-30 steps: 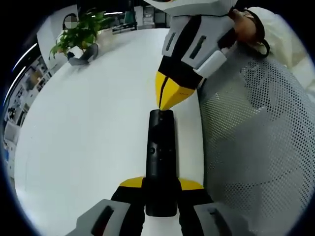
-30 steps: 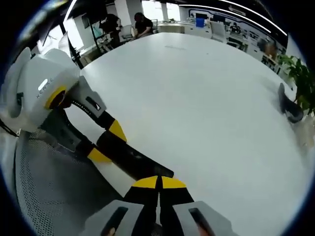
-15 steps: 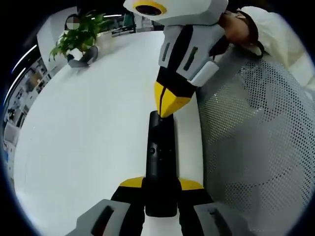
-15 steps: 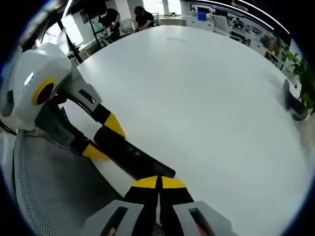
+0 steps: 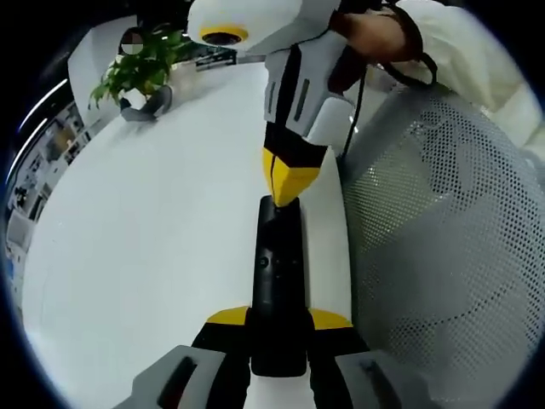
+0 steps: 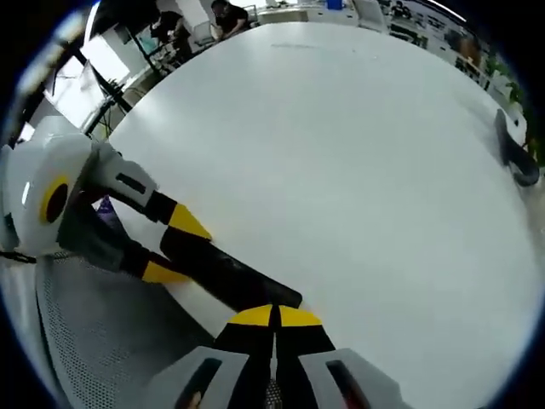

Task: Press the specified remote control buttons in sequence, fully releasing each button before pressing the next.

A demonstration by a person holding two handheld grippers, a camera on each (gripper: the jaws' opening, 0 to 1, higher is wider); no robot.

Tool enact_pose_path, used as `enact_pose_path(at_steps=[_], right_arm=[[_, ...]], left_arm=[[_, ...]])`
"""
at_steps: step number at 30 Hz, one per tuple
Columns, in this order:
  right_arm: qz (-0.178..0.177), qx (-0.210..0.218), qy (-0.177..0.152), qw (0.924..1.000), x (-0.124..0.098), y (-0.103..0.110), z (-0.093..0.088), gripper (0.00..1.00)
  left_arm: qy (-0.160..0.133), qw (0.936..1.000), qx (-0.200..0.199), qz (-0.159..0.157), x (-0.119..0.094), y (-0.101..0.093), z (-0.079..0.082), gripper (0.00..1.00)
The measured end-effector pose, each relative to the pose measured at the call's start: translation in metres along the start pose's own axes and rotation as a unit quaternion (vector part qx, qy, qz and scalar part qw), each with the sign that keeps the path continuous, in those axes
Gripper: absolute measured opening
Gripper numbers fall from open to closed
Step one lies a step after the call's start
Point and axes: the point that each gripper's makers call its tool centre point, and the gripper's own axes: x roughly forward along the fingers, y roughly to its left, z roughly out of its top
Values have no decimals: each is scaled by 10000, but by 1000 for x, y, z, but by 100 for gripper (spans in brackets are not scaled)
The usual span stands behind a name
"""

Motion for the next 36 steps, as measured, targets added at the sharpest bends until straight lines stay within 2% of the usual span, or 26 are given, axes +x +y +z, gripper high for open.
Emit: enact_pose_path(at_steps=[4,9,16,22,30,36], right_arm=[[25,126,174,9998,0,-1,0,0],[-95,17,222,9997,0,0,-2,0],[-48,95,92,9999,-1,-1,-2,0],[-135,-11,153,9998,-1,0,-1,0],[-283,-149,176,9993,-2,0,-2,0],[-262,-27,-28,9996,-2,-2,-2,0]], left_arm=[[-40,10000,-5,6,0,0,0,24],[-115,9999,-46,39,0,-1,0,24],[-155,9999,-48,52,0,-2,0,24],[-229,9997,-75,71,-1,-3,-1,24],[-184,9998,-45,46,-10,-7,-11,24],[-265,9996,-66,59,-9,-6,-11,24]])
